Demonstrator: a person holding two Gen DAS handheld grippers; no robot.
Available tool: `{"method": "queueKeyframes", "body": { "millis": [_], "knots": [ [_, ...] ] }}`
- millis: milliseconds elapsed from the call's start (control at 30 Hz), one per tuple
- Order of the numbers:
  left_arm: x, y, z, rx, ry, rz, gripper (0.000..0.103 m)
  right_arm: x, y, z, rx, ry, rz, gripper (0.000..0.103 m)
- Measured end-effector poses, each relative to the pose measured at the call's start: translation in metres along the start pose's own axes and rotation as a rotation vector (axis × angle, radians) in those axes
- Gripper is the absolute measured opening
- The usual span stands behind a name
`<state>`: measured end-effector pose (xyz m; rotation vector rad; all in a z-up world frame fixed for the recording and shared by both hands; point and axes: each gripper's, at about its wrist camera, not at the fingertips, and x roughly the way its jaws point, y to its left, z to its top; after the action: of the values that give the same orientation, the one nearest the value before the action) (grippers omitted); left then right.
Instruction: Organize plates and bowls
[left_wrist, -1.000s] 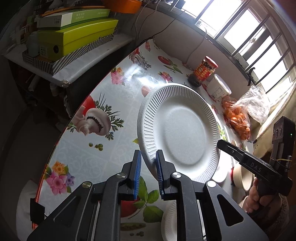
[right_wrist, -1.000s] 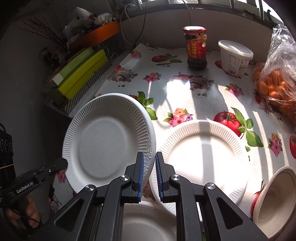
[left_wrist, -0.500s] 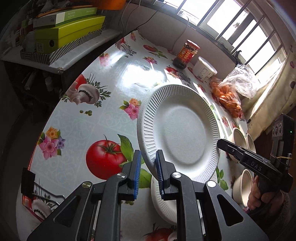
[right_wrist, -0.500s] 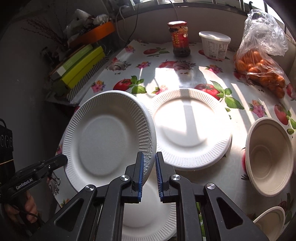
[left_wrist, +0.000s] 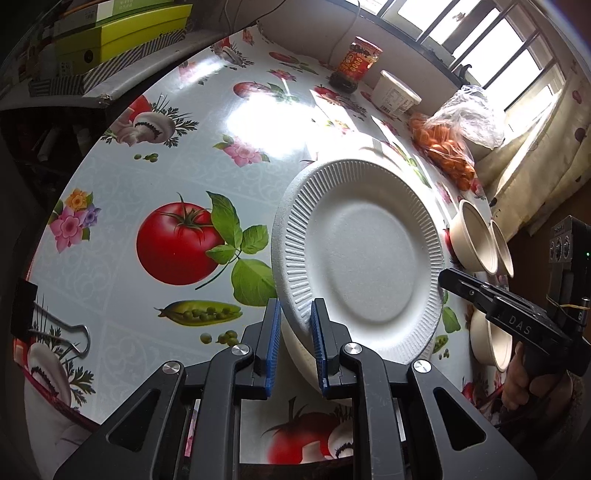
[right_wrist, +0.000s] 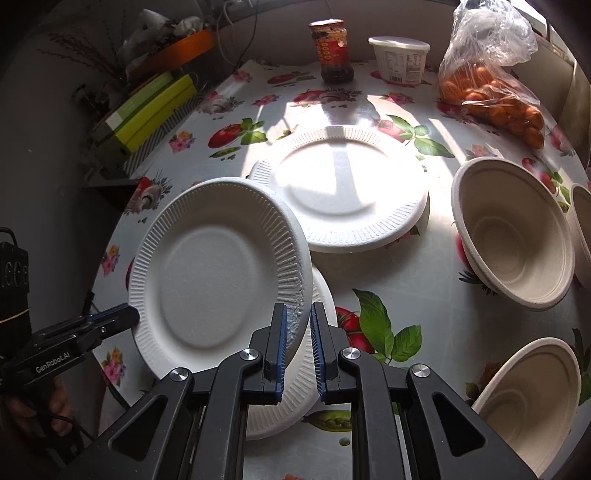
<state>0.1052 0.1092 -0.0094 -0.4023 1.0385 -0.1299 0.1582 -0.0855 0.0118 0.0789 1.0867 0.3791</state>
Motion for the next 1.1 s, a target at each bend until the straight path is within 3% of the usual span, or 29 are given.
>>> {"method": "queueKeyframes", "body": {
  "millis": [633, 1100],
  "knots": [
    [0.011, -0.011, -0.014, 0.037, 0.055, 0.023, 0.017, 0.001, -0.010, -0.024, 0.017, 0.041, -0.018, 0.014],
    [0.013, -0.011, -0.014, 0.043, 0.066, 0.021, 0.019, -0.002, -0.009, -0.024, 0.015, 0.039, -0.029, 0.015]
  ]
}}
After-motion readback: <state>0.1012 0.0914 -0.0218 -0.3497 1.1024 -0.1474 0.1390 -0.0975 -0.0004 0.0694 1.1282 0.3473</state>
